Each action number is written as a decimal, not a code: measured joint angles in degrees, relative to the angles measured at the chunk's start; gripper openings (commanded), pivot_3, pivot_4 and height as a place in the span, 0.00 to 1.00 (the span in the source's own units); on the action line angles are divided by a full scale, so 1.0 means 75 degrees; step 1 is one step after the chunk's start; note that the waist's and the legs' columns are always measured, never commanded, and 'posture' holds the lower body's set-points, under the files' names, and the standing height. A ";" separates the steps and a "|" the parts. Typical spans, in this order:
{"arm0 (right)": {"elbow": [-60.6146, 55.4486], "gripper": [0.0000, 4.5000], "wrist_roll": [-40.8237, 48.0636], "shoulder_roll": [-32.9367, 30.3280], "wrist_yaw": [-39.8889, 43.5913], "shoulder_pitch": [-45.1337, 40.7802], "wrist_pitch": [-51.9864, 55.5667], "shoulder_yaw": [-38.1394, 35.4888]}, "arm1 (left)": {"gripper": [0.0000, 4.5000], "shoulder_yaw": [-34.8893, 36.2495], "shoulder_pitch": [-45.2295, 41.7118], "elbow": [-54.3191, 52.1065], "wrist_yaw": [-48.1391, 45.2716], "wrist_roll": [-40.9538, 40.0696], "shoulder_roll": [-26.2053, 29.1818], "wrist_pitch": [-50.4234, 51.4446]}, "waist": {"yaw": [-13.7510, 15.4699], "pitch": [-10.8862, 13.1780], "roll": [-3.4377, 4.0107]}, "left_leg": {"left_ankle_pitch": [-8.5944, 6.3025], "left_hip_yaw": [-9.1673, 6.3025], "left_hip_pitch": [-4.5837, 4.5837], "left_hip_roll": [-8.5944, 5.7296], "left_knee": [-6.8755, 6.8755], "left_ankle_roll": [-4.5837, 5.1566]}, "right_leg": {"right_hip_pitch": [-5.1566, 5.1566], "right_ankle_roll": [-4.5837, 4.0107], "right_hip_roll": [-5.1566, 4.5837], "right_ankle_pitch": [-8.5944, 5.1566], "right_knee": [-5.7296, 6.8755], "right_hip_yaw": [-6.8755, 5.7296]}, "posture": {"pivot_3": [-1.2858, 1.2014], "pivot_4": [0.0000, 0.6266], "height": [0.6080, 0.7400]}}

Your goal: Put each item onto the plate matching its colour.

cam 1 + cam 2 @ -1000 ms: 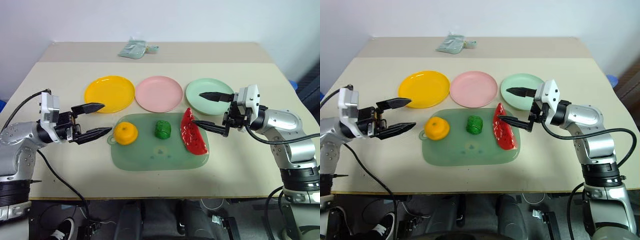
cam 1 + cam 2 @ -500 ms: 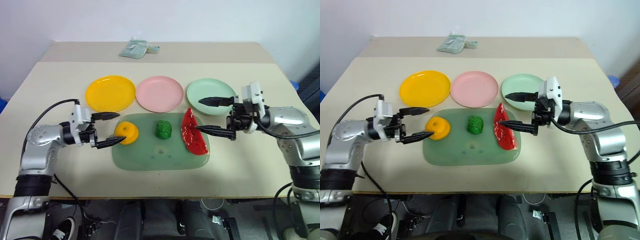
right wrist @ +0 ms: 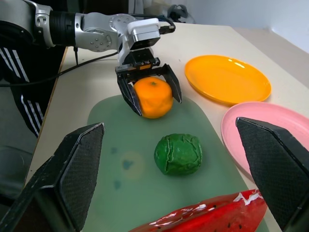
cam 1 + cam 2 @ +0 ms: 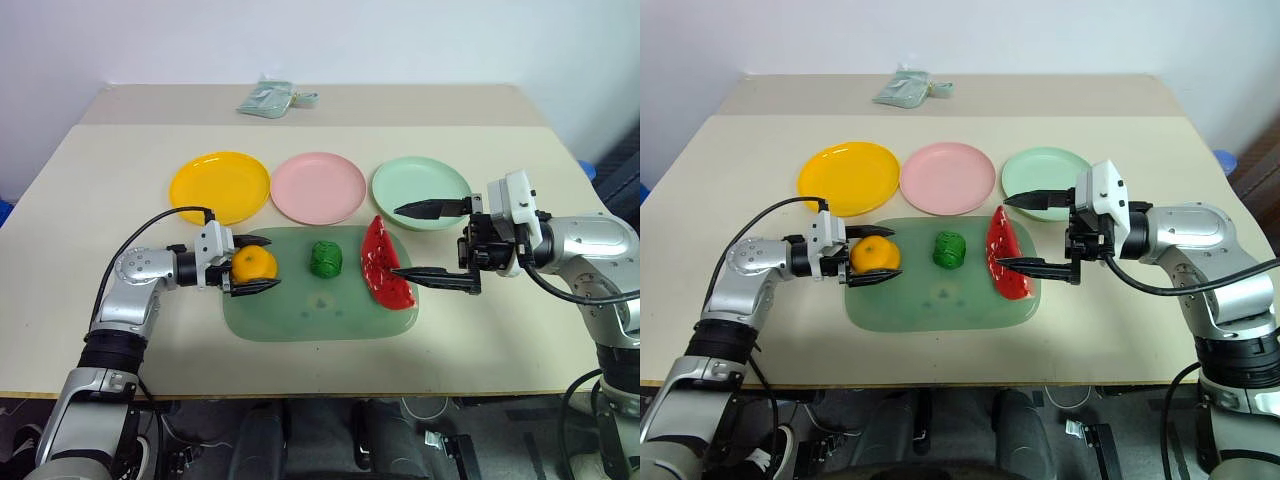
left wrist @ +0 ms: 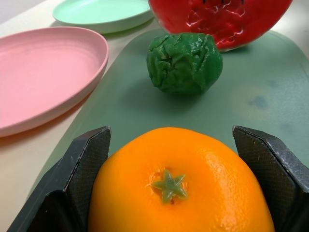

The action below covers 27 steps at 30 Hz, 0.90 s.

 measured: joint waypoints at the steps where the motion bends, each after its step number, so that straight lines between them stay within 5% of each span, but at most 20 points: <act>1: 0.0000 1.00 0.0001 0.0001 -0.0020 -0.0001 0.0011 0.0000 | 0.78 0.0008 0.0000 -0.0007 0.0032 -0.0025 -0.0011 0.0017 | 0.0001 0.0000 0.0000 | 0.0000 0.0000 0.0000 0.0000 0.0000 0.0000 | 0.0000 0.0000 0.0000 0.0000 0.0000 0.0000 | 0.52 0.24 1.00; 8: 0.0186 1.00 0.0014 0.0295 -0.0467 -0.0451 0.0044 -0.0001 | 0.78 0.0585 -0.0661 0.0288 0.1589 -0.0169 -0.0247 0.0823 | 0.0007 0.0002 -0.0004 | 0.0000 -0.0006 -0.0003 -0.0001 0.0004 0.0000 | 0.0000 0.0002 0.0001 0.0001 0.0003 -0.0001 | 0.52 0.24 1.00; 17: 0.1695 1.00 -0.0634 0.1438 -0.1500 -0.1281 -0.0275 0.0304 | 0.78 0.1814 -0.3755 0.3646 0.5579 0.0300 -0.1026 0.0609 | -0.0002 0.0002 -0.0007 | 0.0000 -0.0003 -0.0009 -0.0007 0.0003 0.0001 | 0.0000 0.0012 0.0000 0.0006 -0.0003 -0.0004 | 0.52 0.24 1.00; 25: 0.1843 1.00 -0.0735 0.1475 -0.1461 -0.1286 -0.0365 0.0354 | 0.78 0.1660 -0.4029 0.5812 0.6432 0.0847 -0.1277 0.0059 | -0.0015 0.0003 -0.0008 | -0.0002 0.0001 -0.0010 -0.0007 -0.0001 0.0003 | -0.0005 0.0012 0.0000 0.0006 -0.0002 -0.0005 | 0.52 0.24 1.00; 27: 0.1808 1.00 -0.0734 0.1452 -0.1455 -0.1232 -0.0366 0.0348 | 1.00 0.1770 -0.4041 0.5953 0.6366 0.0787 -0.1277 -0.0009 | -0.0008 0.0003 -0.0008 | -0.0002 0.0001 -0.0010 -0.0007 -0.0001 0.0003 | -0.0005 0.0012 0.0000 0.0006 -0.0002 -0.0004 | 0.52 0.24 1.00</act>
